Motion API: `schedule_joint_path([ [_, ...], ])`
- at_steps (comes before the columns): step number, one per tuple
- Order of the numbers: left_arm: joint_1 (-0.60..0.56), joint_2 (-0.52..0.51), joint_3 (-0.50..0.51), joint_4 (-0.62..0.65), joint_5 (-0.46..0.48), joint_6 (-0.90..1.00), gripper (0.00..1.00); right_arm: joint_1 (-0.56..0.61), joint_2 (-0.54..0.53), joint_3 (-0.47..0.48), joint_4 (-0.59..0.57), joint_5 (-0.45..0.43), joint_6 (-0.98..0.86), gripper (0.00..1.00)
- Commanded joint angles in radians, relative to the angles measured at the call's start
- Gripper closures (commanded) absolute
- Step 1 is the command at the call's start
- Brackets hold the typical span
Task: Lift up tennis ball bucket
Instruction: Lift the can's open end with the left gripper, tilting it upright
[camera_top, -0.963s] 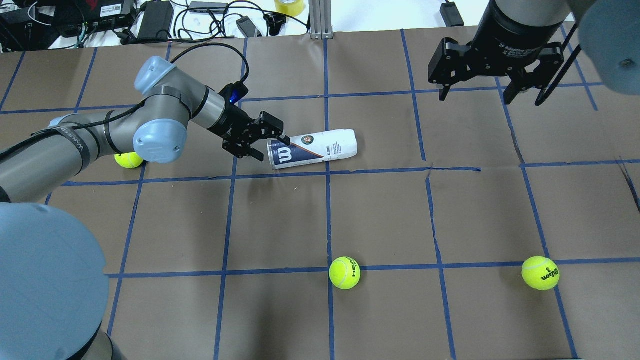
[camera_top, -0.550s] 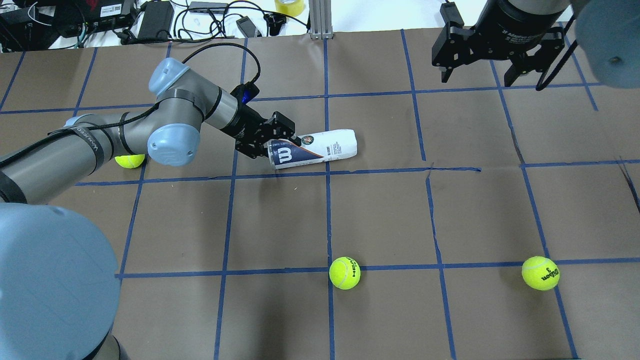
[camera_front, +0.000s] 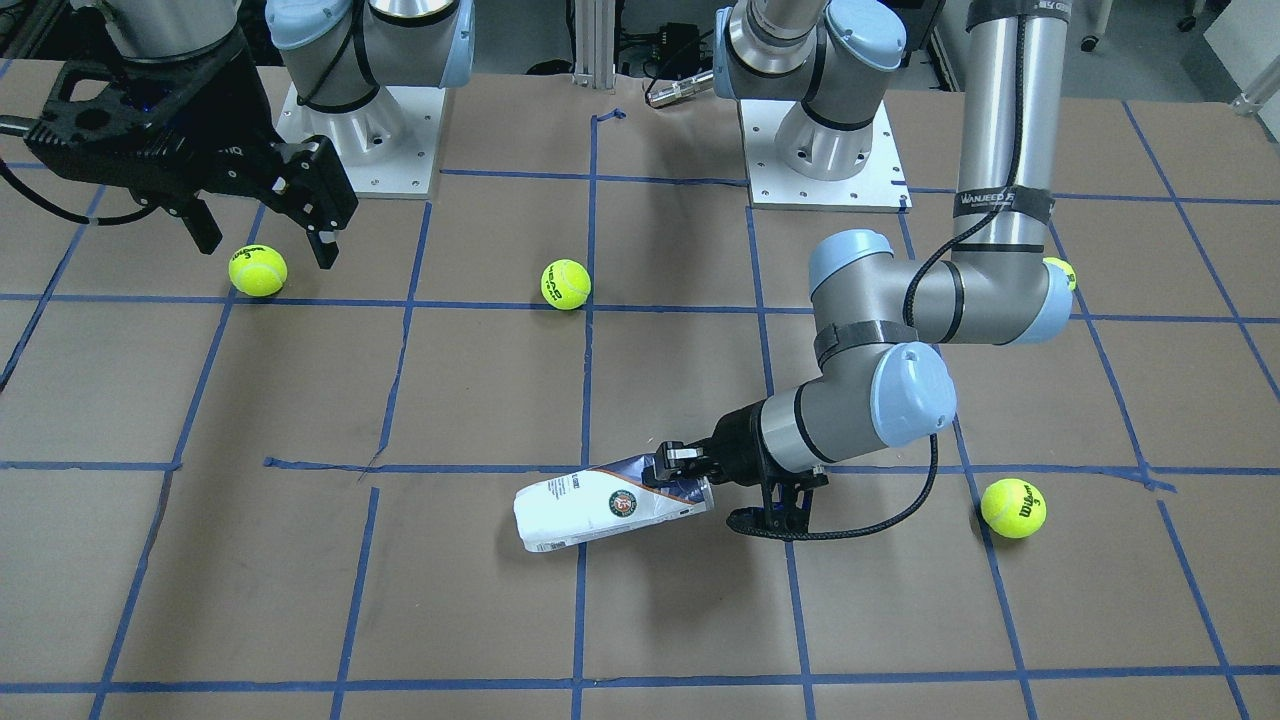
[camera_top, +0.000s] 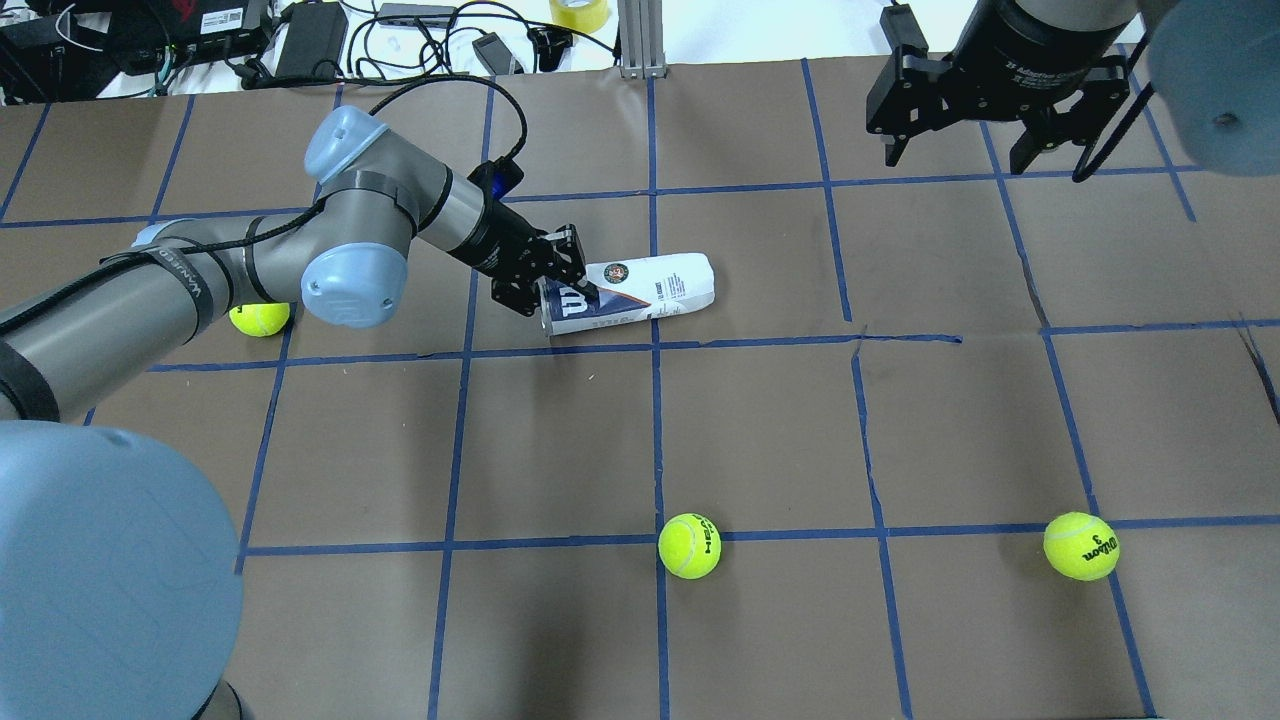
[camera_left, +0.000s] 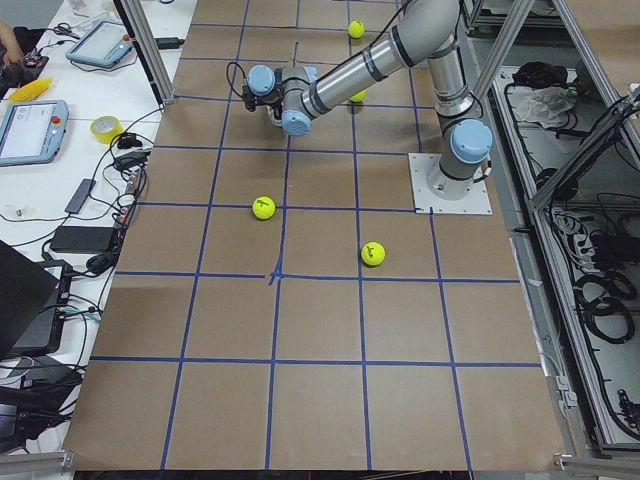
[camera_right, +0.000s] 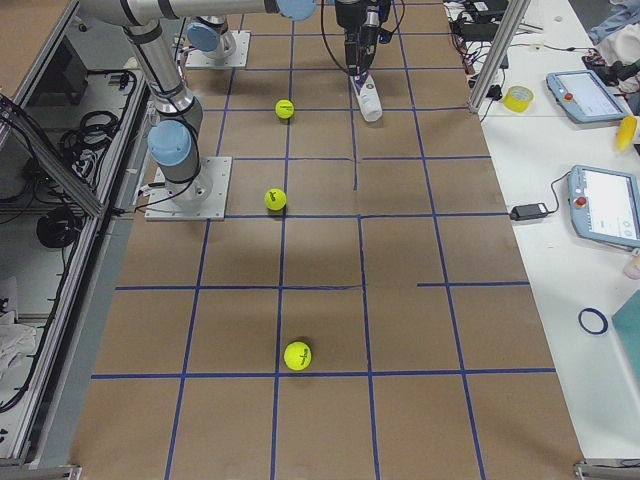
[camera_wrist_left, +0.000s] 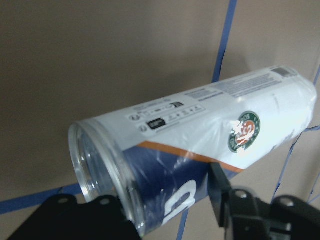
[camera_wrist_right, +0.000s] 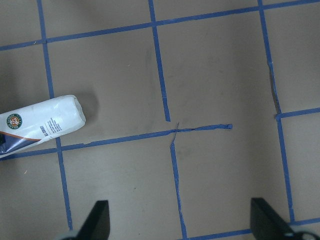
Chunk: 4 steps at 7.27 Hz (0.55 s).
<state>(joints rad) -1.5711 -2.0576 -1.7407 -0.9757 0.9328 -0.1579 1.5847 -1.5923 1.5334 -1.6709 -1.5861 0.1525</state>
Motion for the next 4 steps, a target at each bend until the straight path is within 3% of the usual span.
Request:
schedule_joint_path([
  [1,-0.004,0.037,0.088,-0.015,0.027,-0.16,1.0,0.0,0.0,0.001,0.002,0.0,0.001,0.0],
  [4,-0.006,0.08,0.231,-0.147,0.17,-0.203,1.0,0.0,0.0,0.001,0.007,0.0,0.001,0.0],
])
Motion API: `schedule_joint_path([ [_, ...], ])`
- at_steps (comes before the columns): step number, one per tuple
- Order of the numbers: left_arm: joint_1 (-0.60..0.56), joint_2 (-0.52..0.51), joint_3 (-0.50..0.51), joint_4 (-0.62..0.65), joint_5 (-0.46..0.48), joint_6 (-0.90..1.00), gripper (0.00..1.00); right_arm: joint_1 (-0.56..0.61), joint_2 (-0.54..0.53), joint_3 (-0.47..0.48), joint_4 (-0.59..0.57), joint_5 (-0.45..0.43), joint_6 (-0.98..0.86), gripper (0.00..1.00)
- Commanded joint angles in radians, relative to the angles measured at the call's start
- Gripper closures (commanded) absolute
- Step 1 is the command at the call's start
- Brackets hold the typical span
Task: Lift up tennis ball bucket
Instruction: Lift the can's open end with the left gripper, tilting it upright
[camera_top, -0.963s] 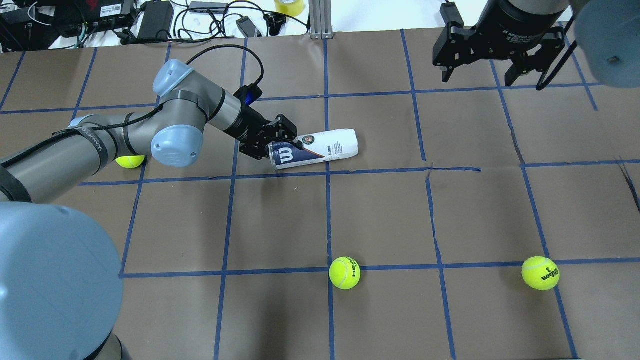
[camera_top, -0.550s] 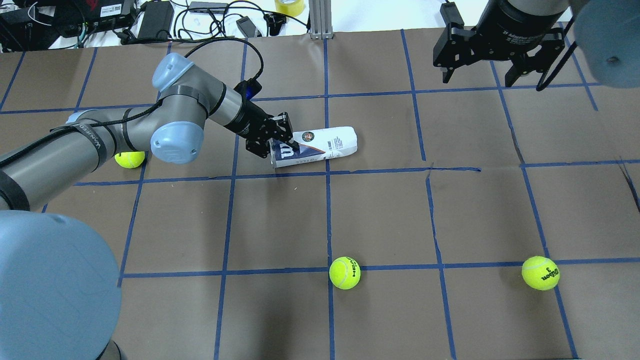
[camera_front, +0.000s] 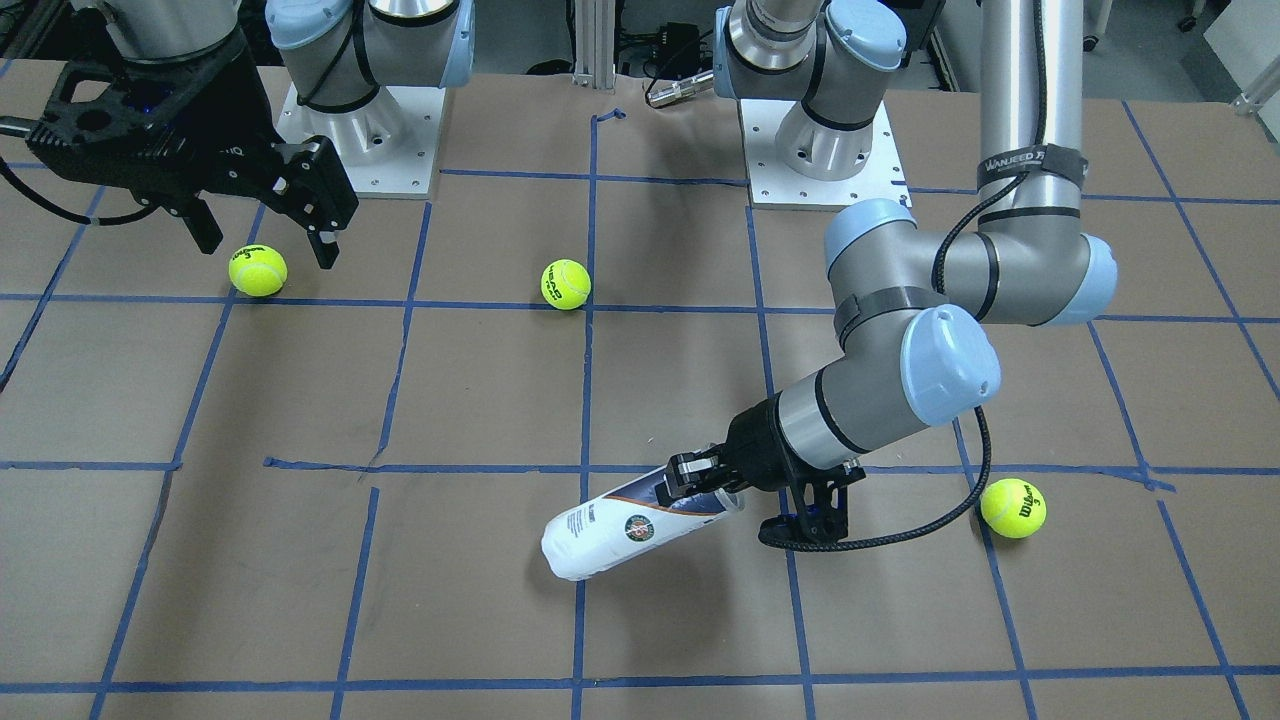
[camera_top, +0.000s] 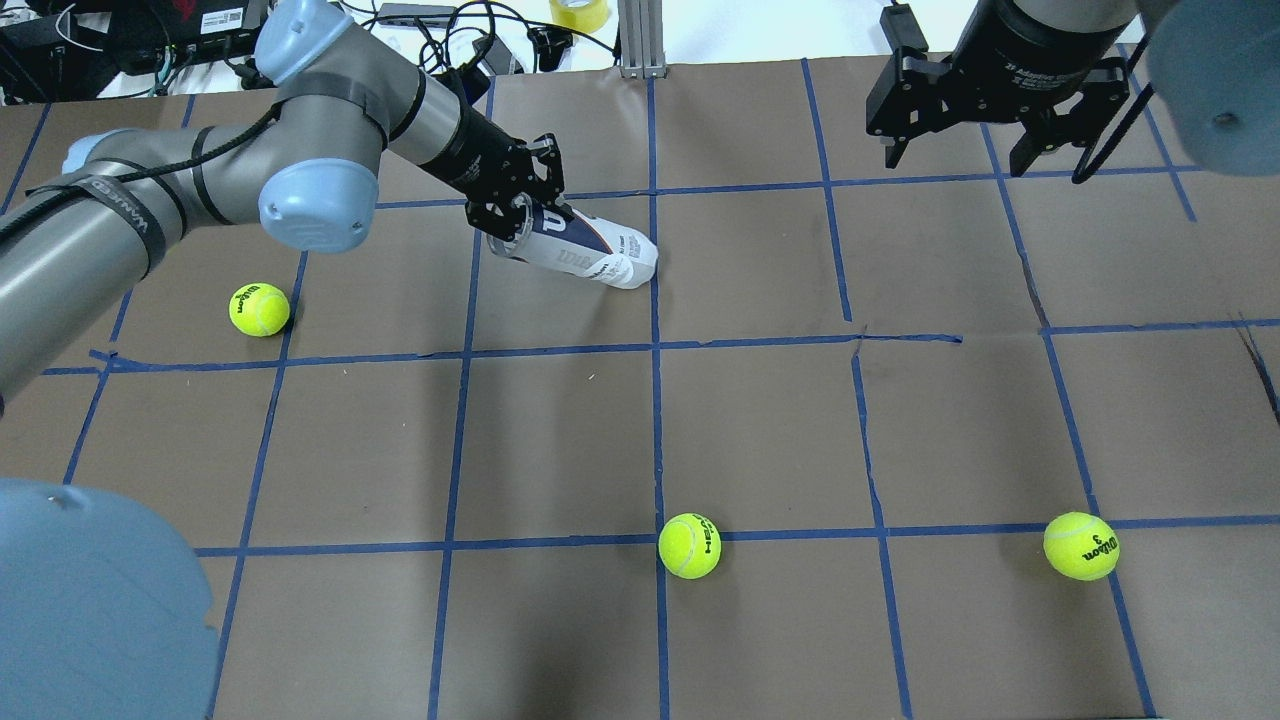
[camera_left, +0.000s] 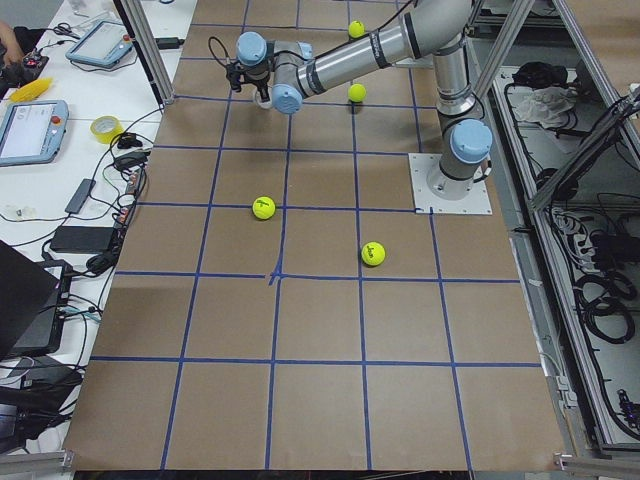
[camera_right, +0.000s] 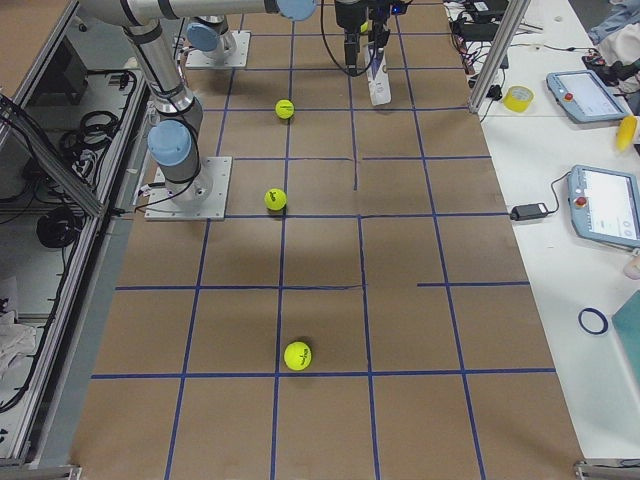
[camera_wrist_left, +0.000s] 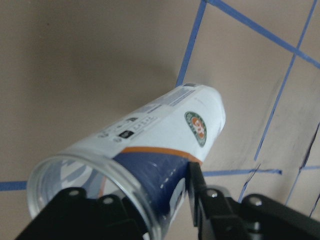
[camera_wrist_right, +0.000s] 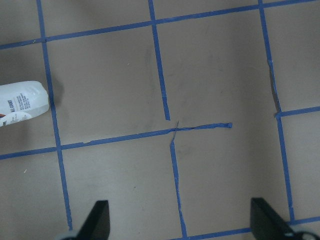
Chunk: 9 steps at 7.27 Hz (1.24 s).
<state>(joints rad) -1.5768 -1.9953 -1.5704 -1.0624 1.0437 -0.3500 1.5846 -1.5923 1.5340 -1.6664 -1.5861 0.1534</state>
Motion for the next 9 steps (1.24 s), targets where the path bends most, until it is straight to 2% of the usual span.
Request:
schedule_joint_path([
  [1,-0.003,0.009,0.135,-0.133,0.155,0.002,1.0,0.0,0.0,0.0,0.004,0.0,0.0,0.0],
  [2,-0.014,0.007,0.182,-0.183,0.183,0.028,1.0,0.0,-0.002,0.0,0.005,0.0,0.0,0.0],
  [3,-0.032,0.006,0.193,-0.186,0.299,0.098,1.0,0.0,-0.002,0.0,0.007,0.0,0.0,0.0],
  [5,-0.116,-0.011,0.193,-0.227,0.511,0.355,1.0,0.0,-0.002,0.0,0.008,0.0,0.0,0.0],
  [7,-0.135,-0.02,0.193,-0.252,0.516,0.458,1.0,0.0,-0.003,0.002,0.01,-0.002,0.0,0.0],
  [9,-0.16,-0.026,0.19,-0.258,0.506,0.473,1.0,0.0,-0.003,0.002,0.01,-0.003,-0.003,0.0],
])
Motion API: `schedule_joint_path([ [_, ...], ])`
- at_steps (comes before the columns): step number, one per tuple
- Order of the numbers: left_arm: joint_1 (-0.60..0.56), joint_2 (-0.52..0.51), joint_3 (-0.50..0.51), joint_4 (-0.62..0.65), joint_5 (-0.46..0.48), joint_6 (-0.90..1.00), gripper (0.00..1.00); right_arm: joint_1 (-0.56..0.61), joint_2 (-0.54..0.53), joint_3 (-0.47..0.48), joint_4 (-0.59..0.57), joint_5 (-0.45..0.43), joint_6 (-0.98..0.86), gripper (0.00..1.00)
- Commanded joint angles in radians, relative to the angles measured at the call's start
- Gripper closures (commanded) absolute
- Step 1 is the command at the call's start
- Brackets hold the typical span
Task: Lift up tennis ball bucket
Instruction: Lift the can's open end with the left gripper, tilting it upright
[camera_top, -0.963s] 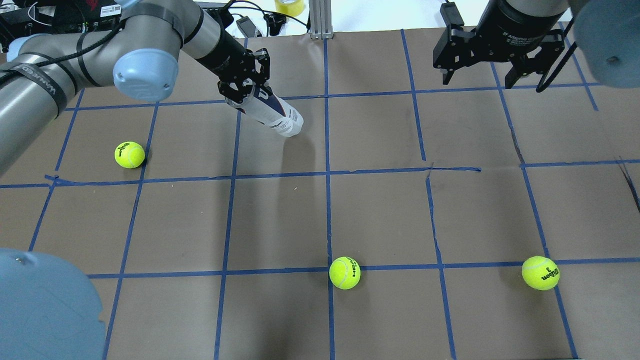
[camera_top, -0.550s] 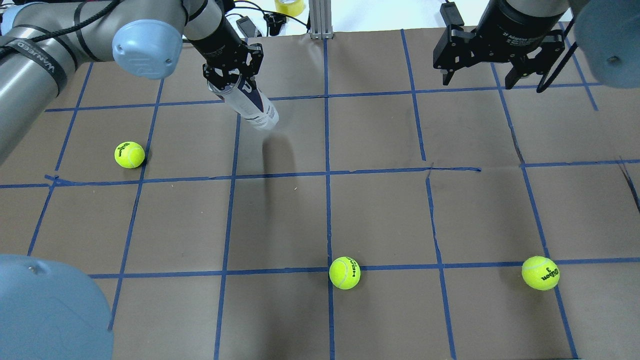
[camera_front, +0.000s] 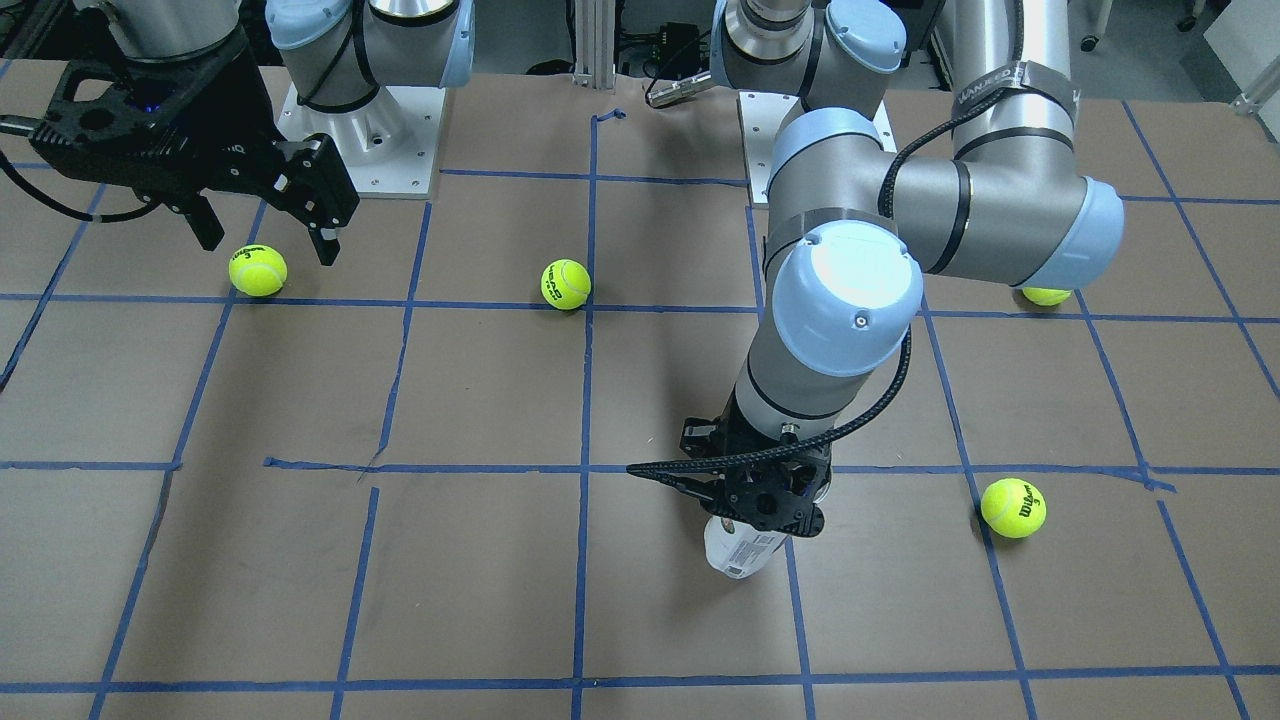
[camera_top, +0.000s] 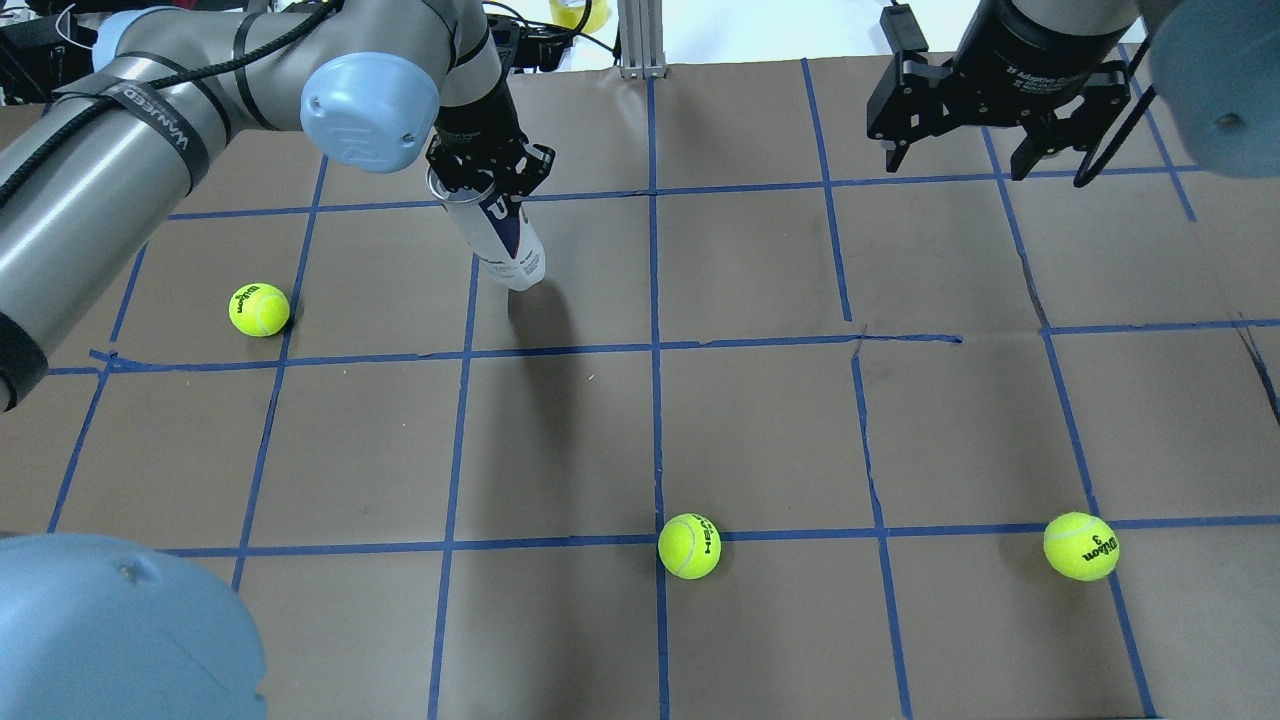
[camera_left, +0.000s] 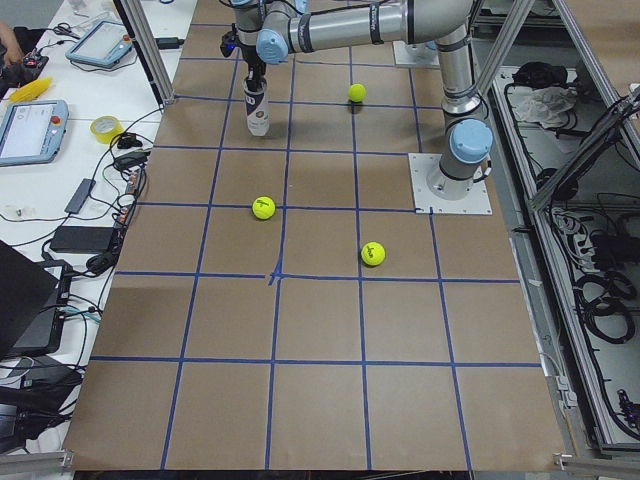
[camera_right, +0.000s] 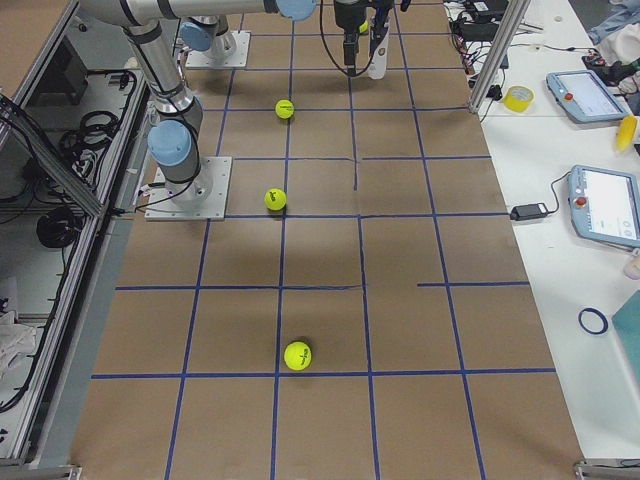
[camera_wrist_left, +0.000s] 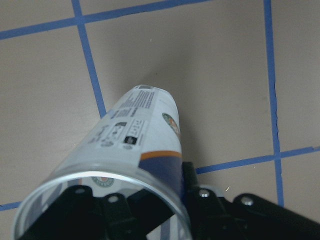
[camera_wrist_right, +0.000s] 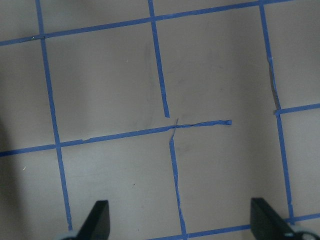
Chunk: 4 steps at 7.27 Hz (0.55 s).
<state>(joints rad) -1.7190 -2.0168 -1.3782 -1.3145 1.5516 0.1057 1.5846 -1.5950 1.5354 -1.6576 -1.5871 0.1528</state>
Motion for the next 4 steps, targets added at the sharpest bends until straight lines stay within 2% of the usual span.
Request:
schedule_joint_path([
  [1,-0.022,-0.006,-0.004,-0.029,-0.002,0.017,1.0,0.0,0.0,0.002,0.001,-0.002,-0.001,0.0],
  [4,-0.025,-0.023,0.002,-0.005,-0.004,0.017,1.0,0.0,-0.002,0.002,0.001,-0.005,-0.001,0.0],
])
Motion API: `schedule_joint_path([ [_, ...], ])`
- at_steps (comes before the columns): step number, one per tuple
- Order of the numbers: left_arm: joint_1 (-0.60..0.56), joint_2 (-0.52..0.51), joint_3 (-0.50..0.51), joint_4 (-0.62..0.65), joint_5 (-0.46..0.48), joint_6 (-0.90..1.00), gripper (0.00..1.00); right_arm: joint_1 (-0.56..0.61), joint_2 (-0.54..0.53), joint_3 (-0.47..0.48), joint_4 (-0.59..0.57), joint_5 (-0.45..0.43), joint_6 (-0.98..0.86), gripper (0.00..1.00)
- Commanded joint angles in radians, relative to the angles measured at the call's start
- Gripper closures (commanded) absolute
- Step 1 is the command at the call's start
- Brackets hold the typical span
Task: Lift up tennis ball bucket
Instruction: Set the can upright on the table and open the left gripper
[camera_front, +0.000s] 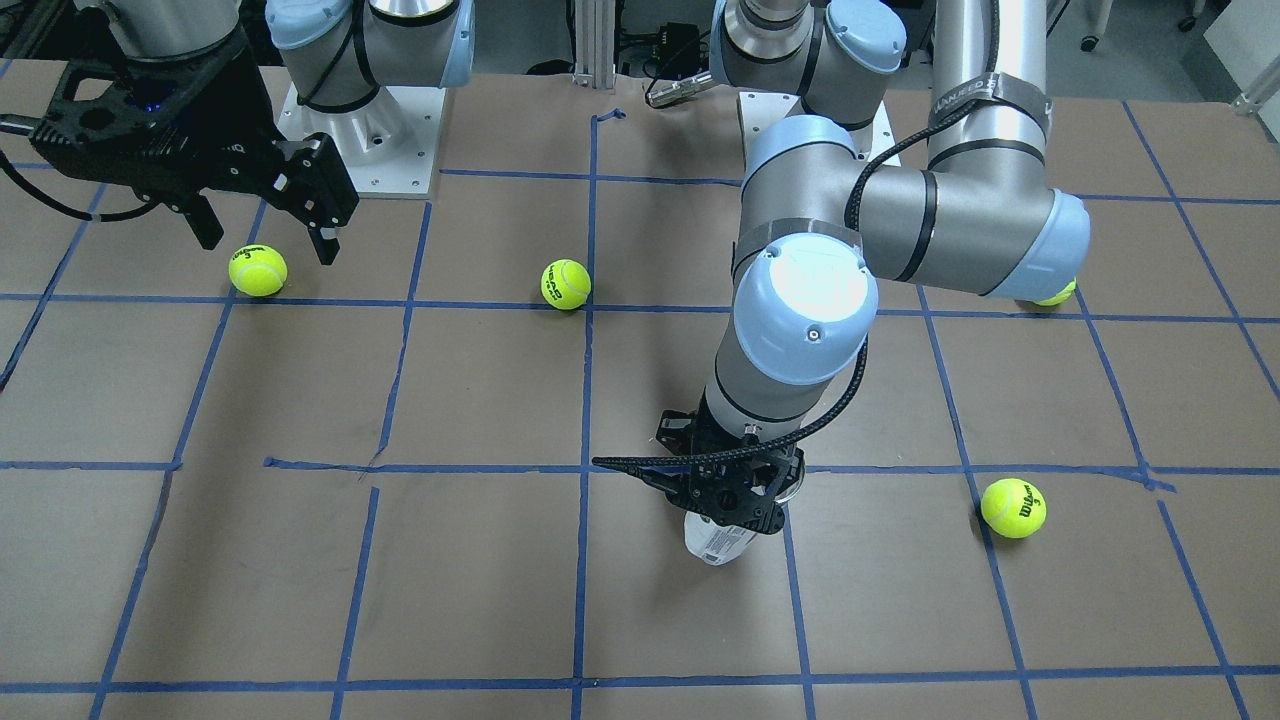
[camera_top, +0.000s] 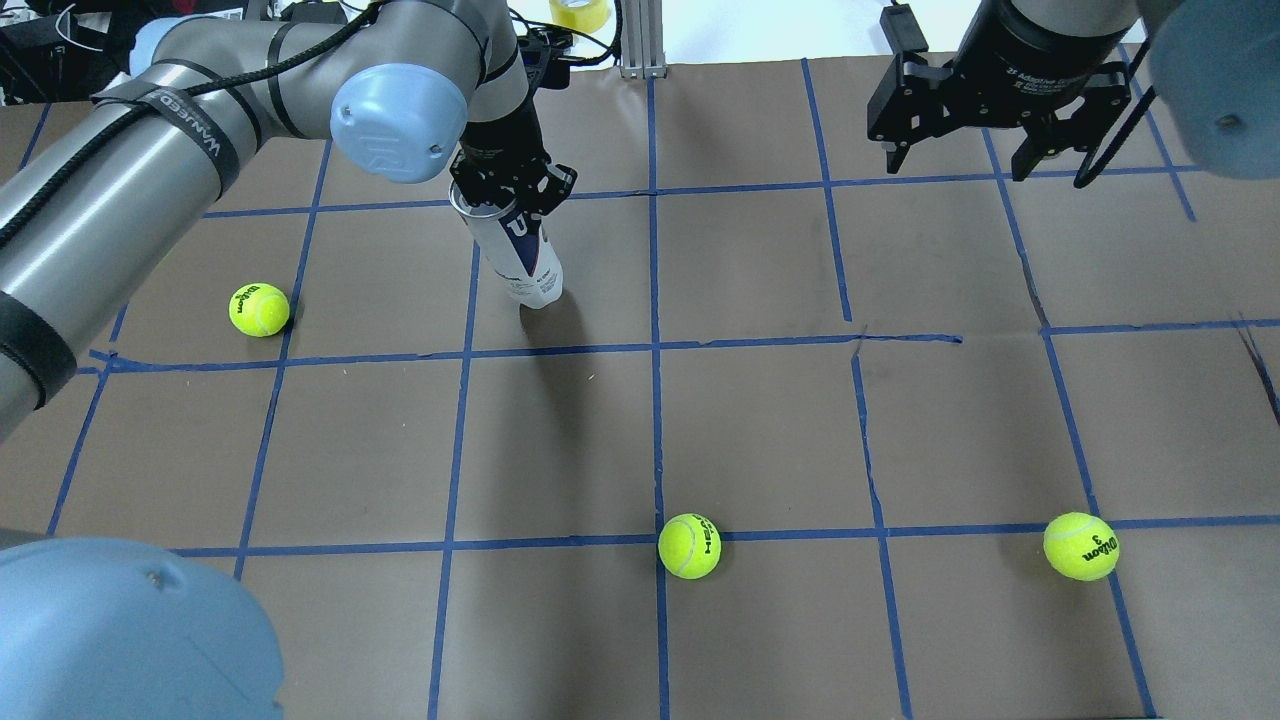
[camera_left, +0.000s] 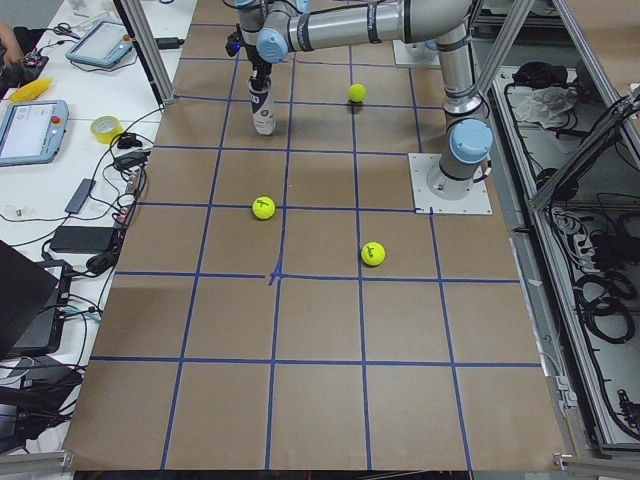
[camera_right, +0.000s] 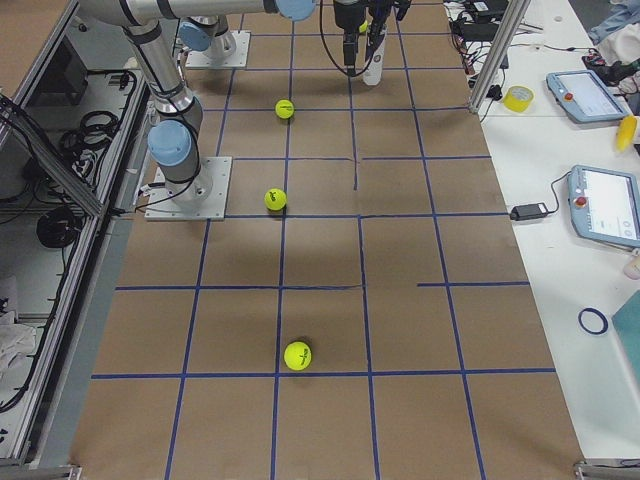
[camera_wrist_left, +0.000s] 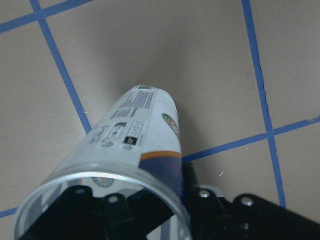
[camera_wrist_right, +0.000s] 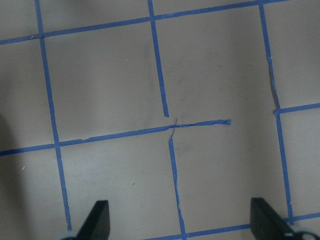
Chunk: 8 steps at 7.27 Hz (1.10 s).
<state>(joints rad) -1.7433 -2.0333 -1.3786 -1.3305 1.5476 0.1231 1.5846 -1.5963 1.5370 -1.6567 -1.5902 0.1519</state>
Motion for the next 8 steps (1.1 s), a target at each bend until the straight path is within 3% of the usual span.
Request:
schedule_joint_path([
  [1,-0.001,-0.007,0.003,0.013,-0.001,-0.002,1.0,0.0,-0.001,0.0,0.0,-0.002,-0.002,0.0],
  [2,-0.001,-0.008,0.003,0.013,-0.001,-0.003,1.0,0.0,-0.001,0.0,0.0,-0.007,-0.003,0.0],
  [3,-0.001,-0.008,0.003,0.013,-0.001,-0.011,0.91,0.0,-0.001,0.0,0.0,-0.007,-0.002,0.0],
  [5,-0.001,-0.008,0.003,0.011,-0.003,-0.013,0.59,0.0,-0.002,0.0,0.0,-0.008,-0.002,0.0],
  [6,-0.001,-0.008,0.003,0.013,-0.003,-0.013,0.31,-0.002,-0.002,0.002,0.0,-0.008,-0.002,0.0],
  [7,-0.001,-0.005,0.004,0.011,-0.021,-0.016,0.28,0.0,-0.002,0.0,0.0,-0.008,-0.002,0.0],
  [8,-0.001,0.007,0.015,0.008,-0.033,-0.017,0.16,0.0,-0.002,0.002,0.0,-0.008,-0.002,0.0],
])
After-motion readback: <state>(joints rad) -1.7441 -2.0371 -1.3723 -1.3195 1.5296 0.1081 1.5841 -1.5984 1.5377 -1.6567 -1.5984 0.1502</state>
